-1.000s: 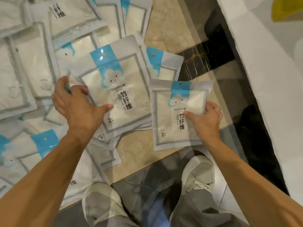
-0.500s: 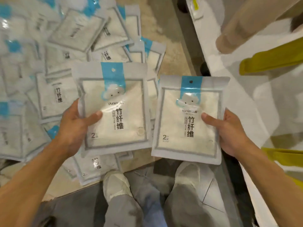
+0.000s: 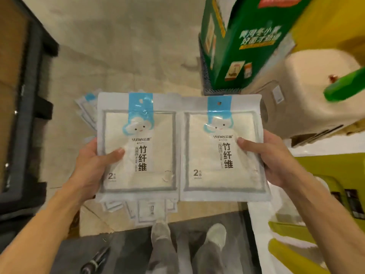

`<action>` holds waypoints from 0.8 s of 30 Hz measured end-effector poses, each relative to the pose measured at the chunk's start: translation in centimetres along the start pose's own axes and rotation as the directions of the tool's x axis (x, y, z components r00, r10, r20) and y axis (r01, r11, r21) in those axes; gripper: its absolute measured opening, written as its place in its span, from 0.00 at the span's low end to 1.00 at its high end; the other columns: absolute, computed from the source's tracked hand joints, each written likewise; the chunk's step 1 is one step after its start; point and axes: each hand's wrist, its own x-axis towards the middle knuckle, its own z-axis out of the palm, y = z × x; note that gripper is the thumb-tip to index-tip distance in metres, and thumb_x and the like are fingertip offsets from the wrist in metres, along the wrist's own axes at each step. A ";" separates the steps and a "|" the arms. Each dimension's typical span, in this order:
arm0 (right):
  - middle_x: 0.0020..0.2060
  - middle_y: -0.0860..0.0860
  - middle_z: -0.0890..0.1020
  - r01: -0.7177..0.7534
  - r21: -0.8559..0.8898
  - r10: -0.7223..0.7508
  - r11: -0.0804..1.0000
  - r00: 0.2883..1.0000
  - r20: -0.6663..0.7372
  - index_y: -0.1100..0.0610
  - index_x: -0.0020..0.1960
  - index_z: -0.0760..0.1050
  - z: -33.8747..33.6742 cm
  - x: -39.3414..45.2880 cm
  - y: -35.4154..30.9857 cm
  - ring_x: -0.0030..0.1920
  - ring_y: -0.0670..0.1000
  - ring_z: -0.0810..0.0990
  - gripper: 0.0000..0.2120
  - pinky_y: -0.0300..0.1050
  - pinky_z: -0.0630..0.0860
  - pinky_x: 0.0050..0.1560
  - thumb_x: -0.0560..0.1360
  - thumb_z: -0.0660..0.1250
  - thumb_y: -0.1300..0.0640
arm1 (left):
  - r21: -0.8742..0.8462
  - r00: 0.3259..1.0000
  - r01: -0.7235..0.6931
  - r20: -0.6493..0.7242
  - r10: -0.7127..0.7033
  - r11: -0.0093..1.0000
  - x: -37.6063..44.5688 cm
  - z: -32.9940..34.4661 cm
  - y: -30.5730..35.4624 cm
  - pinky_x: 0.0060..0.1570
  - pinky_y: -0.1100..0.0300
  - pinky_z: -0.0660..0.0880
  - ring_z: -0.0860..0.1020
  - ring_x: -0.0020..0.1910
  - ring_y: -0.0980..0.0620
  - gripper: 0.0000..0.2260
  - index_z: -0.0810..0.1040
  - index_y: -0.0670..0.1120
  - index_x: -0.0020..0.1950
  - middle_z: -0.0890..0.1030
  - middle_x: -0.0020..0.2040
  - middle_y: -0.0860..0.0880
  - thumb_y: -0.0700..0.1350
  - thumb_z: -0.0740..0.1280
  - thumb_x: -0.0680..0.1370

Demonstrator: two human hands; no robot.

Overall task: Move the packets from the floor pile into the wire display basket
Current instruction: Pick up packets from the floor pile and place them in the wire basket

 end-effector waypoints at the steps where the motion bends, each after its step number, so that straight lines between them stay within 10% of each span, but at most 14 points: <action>1: 0.52 0.60 0.87 0.023 -0.011 -0.023 1.000 1.000 0.017 0.60 0.61 0.79 1.4 -1.4 -2.7 0.51 0.61 0.87 0.15 0.54 0.86 0.43 0.75 0.70 0.67 | -0.010 1.000 -0.017 -0.015 0.016 1.000 -1.3 -1.4 2.6 0.51 0.41 0.83 0.86 0.49 0.42 0.17 0.81 0.44 0.59 0.86 0.53 0.40 0.35 0.73 0.71; 11: 0.53 0.59 0.87 0.214 -0.045 -0.197 0.976 0.951 0.238 0.59 0.64 0.78 17.0 -17.4 -22.1 0.49 0.59 0.88 0.16 0.52 0.85 0.41 0.77 0.69 0.69 | -0.162 0.953 -0.273 -0.176 0.245 0.948 -19.3 -15.8 21.6 0.44 0.49 0.85 0.86 0.50 0.45 0.19 0.78 0.47 0.65 0.86 0.56 0.45 0.32 0.68 0.77; 24: 0.55 0.61 0.86 0.386 -0.066 -0.244 0.920 0.697 0.674 0.61 0.67 0.75 28.9 -28.9 -29.6 0.53 0.62 0.87 0.28 0.57 0.86 0.46 0.68 0.74 0.63 | -0.239 0.744 -0.524 -0.595 0.303 0.818 -41.2 -23.5 25.2 0.46 0.42 0.84 0.85 0.54 0.38 0.24 0.77 0.47 0.64 0.85 0.58 0.41 0.39 0.74 0.69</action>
